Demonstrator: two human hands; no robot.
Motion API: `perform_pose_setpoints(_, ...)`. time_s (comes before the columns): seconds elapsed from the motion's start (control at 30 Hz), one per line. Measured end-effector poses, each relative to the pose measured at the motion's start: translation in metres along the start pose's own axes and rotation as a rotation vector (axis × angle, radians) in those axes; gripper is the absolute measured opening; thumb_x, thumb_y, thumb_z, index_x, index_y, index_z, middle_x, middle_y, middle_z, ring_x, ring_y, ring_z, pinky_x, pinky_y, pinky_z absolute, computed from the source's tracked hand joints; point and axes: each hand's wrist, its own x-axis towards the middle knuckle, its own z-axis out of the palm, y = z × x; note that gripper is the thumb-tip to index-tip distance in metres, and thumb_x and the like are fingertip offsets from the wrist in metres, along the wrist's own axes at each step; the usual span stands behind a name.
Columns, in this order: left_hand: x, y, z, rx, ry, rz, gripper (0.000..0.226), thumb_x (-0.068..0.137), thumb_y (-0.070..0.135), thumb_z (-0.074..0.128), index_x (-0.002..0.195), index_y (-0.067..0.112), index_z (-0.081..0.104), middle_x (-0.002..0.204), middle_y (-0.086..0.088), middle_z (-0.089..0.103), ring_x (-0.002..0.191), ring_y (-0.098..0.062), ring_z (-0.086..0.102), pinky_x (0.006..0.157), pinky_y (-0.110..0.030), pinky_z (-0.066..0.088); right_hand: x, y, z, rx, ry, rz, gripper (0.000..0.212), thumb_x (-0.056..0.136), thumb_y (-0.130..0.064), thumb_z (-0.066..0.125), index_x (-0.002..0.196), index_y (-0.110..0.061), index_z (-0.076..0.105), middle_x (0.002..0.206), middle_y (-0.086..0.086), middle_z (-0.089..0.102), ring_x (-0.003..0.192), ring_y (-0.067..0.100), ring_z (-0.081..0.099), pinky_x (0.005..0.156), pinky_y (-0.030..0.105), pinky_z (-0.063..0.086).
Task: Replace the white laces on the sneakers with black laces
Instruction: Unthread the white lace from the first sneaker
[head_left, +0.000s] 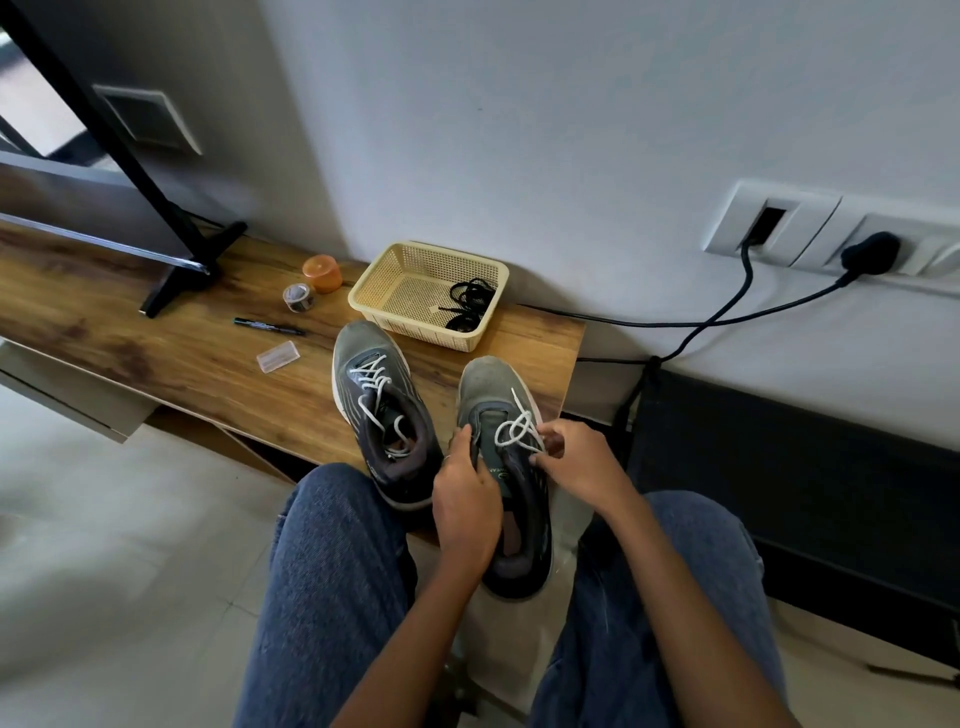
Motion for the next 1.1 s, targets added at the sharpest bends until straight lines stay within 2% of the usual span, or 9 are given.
perform_pose_setpoints(0.1,0.004,0.001,0.002,0.023,-0.016,0.015,0.048,0.097,0.008,0.045,0.144,0.015,0.042,0.122,-0.012,0.064,0.106,-0.024,0.063,0.086,-0.030,0.048,-0.003,0.003,0.008,0.004,0.165,0.016,0.019,0.084,-0.007,0.069,0.103,-0.005,0.069,0.079,0.002,0.063,0.077,0.013,0.058,0.065,0.019,0.036)
perform_pose_setpoints(0.2,0.007,0.003,0.003,0.056,-0.035,0.051,0.047,0.098,0.011,0.044,0.144,0.013,0.041,0.128,-0.012,0.061,0.110,-0.027,0.062,0.090,-0.036,0.050,-0.004,-0.002,0.008,-0.040,0.240,0.023,0.006,0.084,-0.008,0.068,0.090,-0.006,0.071,0.081,0.007,0.068,0.077,0.017,0.062,0.066,0.023,0.042)
perform_pose_setpoints(0.33,0.011,0.005,0.002,0.074,-0.045,0.076,0.045,0.099,0.015,0.043,0.144,0.014,0.043,0.129,-0.012,0.060,0.113,-0.027,0.060,0.093,-0.039,0.050,-0.009,-0.027,-0.014,0.057,0.299,-0.066,0.005,0.084,-0.006,0.068,0.087,-0.006,0.072,0.077,0.004,0.068,0.067,0.014,0.062,0.064,0.026,0.051)
perform_pose_setpoints(0.5,0.013,0.010,0.001,0.038,-0.074,0.073,0.043,0.099,0.021,0.045,0.142,0.017,0.043,0.120,-0.012,0.064,0.105,-0.027,0.062,0.083,-0.035,0.050,-0.029,-0.074,-0.060,0.446,0.194,-0.108,0.007,0.085,-0.002,0.068,0.091,-0.005,0.071,0.080,0.009,0.070,0.059,0.011,0.066,0.057,0.020,0.056)
perform_pose_setpoints(0.7,0.008,0.009,-0.002,-0.068,-0.146,0.072,0.053,0.094,0.039,0.045,0.145,0.027,0.037,0.132,-0.004,0.058,0.118,-0.027,0.056,0.097,-0.044,0.047,-0.058,-0.120,-0.088,0.861,0.096,-0.195,0.012,0.079,0.003,0.070,0.084,-0.007,0.069,0.073,0.004,0.072,0.065,0.015,0.069,0.061,0.023,0.059)
perform_pose_setpoints(0.77,0.002,0.010,-0.005,-0.137,-0.133,0.047,0.053,0.095,0.036,0.048,0.147,0.029,0.035,0.139,0.002,0.051,0.126,-0.019,0.050,0.106,-0.039,0.040,-0.062,-0.124,-0.088,0.908,0.090,-0.215,0.011,0.079,0.004,0.069,0.084,-0.006,0.068,0.071,0.003,0.071,0.066,0.015,0.069,0.061,0.023,0.059)
perform_pose_setpoints(0.93,-0.007,0.000,-0.013,-0.179,-0.116,0.116,0.042,0.097,0.017,0.050,0.138,0.020,0.045,0.131,0.000,0.055,0.123,-0.019,0.051,0.102,-0.028,0.039,-0.058,-0.098,-0.061,0.603,0.226,-0.163,0.011,0.082,0.002,0.069,0.082,-0.008,0.065,0.081,0.012,0.068,0.067,0.016,0.070,0.058,0.023,0.058)
perform_pose_setpoints(1.0,-0.011,-0.003,-0.020,-0.152,-0.121,0.183,0.036,0.096,0.012,0.050,0.131,0.017,0.049,0.125,0.003,0.056,0.122,-0.018,0.051,0.097,-0.023,0.038,-0.056,-0.078,-0.045,0.353,0.309,-0.152,0.015,0.083,-0.002,0.070,0.078,-0.014,0.063,0.078,0.006,0.068,0.069,0.019,0.070,0.060,0.027,0.059)
perform_pose_setpoints(1.1,-0.018,-0.007,-0.033,-0.018,-0.096,0.306,0.047,0.094,0.011,0.051,0.140,0.014,0.041,0.139,-0.002,0.048,0.130,-0.019,0.043,0.103,-0.024,0.033,-0.058,-0.056,-0.023,0.030,0.398,-0.149,0.013,0.082,-0.009,0.071,0.077,-0.018,0.063,0.072,-0.006,0.063,0.066,0.013,0.064,0.062,0.034,0.056)
